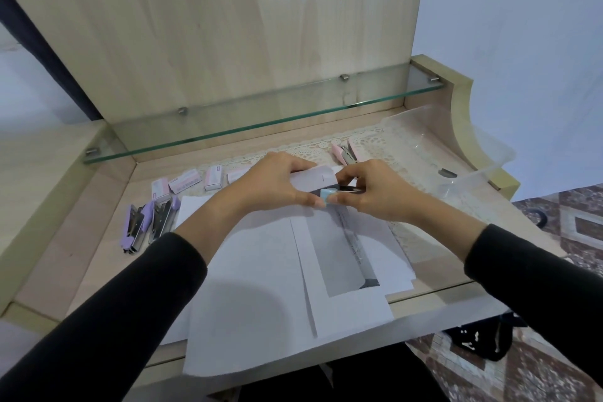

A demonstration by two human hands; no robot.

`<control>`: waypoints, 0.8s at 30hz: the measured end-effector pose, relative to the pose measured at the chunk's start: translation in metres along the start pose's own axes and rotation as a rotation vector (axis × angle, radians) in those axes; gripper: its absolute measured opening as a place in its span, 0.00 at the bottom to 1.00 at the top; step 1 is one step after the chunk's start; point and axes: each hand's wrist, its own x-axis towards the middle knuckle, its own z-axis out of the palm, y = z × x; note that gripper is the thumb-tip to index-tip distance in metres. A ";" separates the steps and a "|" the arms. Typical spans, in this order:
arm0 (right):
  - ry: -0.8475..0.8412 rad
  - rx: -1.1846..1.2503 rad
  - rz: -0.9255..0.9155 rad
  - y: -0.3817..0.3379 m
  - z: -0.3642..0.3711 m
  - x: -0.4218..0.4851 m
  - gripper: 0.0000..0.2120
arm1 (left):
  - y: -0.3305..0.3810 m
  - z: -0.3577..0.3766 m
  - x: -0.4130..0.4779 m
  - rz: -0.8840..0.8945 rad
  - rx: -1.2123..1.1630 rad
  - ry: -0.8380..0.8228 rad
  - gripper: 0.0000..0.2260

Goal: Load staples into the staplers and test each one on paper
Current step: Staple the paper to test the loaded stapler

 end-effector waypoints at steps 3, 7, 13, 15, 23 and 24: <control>0.004 0.046 0.028 0.004 -0.001 -0.001 0.10 | -0.007 -0.006 -0.003 -0.026 0.055 0.045 0.36; 0.075 0.150 0.124 0.005 -0.007 -0.003 0.11 | -0.018 -0.002 -0.011 -0.027 0.250 0.161 0.32; 0.126 0.251 0.233 0.006 -0.016 -0.008 0.13 | -0.010 0.027 -0.041 -0.073 0.356 0.127 0.17; 0.122 0.252 0.240 0.007 -0.015 -0.009 0.13 | -0.009 0.037 -0.048 -0.084 0.364 0.062 0.20; 0.041 0.224 0.283 0.015 -0.017 -0.010 0.16 | -0.021 0.045 -0.056 -0.105 0.383 -0.104 0.33; 0.037 0.190 0.288 0.016 -0.018 -0.010 0.17 | -0.025 0.044 -0.055 -0.110 0.378 -0.113 0.33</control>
